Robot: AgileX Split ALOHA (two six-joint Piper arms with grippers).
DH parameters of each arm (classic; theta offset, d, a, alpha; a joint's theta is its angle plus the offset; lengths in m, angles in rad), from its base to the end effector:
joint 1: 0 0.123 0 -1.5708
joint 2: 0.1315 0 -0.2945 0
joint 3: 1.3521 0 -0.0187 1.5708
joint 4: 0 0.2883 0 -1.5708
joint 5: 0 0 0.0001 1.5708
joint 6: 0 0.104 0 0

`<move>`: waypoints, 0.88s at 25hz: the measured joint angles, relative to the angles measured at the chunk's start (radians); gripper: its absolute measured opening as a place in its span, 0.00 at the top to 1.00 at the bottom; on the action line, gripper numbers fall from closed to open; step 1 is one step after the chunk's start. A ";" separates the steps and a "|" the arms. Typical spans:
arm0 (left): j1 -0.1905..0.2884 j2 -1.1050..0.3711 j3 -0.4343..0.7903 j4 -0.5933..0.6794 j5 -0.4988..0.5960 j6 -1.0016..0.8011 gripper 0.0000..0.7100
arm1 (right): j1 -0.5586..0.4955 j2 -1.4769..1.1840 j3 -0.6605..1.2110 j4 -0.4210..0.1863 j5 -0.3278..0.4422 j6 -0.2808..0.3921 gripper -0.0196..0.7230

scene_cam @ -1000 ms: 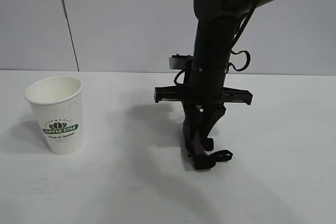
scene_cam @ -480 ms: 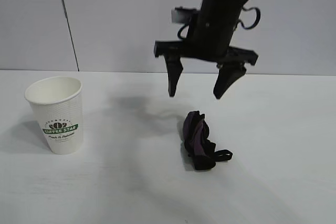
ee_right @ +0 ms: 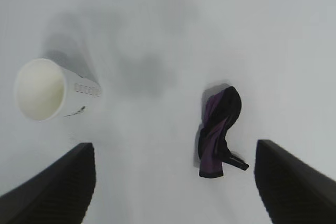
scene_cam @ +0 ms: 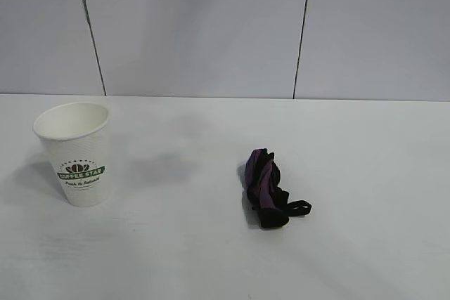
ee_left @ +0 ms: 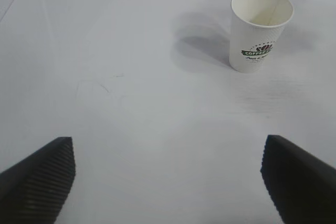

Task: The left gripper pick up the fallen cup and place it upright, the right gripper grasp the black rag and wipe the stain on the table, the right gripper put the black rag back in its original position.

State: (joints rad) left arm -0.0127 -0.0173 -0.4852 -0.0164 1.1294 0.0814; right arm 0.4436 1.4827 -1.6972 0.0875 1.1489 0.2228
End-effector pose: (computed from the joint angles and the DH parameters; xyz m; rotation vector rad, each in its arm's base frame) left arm 0.0258 -0.0019 0.2789 0.1007 2.1080 0.0212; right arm 0.3136 0.1582 0.4431 -0.2637 2.4418 0.4124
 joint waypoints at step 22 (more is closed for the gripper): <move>0.000 0.000 0.000 0.000 0.000 0.000 0.02 | 0.000 -0.987 0.269 -0.031 0.119 -0.016 0.21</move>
State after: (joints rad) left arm -0.0127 -0.0173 -0.4848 -0.0164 1.1294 0.0814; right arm 0.4436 0.4961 -1.4278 0.0565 1.2682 0.2072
